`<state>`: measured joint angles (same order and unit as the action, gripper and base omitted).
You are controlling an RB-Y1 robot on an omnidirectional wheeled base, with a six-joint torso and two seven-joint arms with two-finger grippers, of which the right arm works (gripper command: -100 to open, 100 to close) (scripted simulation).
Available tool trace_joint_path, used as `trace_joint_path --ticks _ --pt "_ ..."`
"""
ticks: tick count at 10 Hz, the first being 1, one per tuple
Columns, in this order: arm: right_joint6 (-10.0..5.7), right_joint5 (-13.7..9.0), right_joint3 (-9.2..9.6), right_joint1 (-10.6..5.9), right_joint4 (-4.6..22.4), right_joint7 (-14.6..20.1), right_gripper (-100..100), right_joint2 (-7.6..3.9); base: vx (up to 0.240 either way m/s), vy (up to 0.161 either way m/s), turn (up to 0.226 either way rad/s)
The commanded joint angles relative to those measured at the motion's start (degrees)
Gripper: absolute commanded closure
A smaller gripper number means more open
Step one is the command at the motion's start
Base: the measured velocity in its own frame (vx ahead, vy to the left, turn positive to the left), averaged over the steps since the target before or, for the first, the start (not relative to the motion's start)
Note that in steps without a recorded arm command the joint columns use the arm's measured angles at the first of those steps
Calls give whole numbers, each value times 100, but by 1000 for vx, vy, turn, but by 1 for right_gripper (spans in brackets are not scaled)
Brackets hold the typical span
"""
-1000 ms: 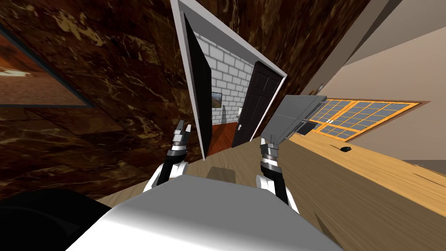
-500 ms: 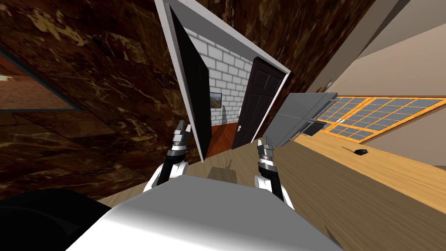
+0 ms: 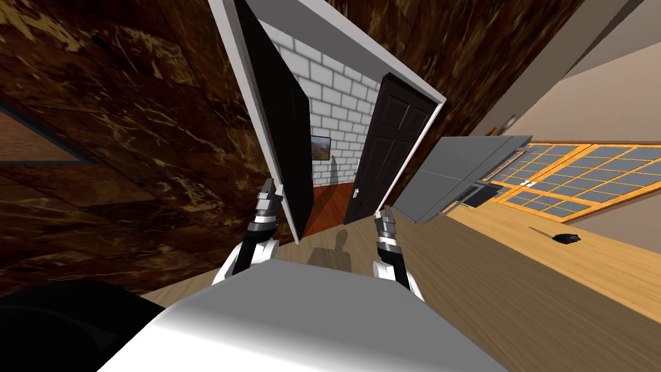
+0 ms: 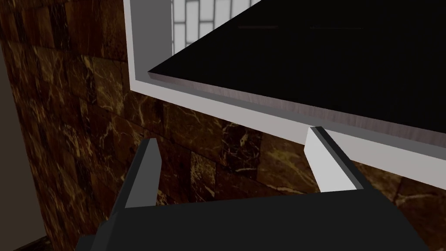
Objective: Push the door open
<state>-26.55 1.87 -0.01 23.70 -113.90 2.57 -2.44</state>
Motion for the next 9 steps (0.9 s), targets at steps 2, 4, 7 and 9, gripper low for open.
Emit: trace_joint_path --ticks 2,4,7,9 --pt "-107 -6 81 -80 377 12 -100 -85 103 -98 84" --pt "-173 -5 134 -124 598 14 -100 -120 111 -92 69" --pt "-276 -3 217 -193 940 16 -100 -166 93 -86 64" --pt "-346 -2 274 -240 1174 18 -100 -193 90 -85 72"
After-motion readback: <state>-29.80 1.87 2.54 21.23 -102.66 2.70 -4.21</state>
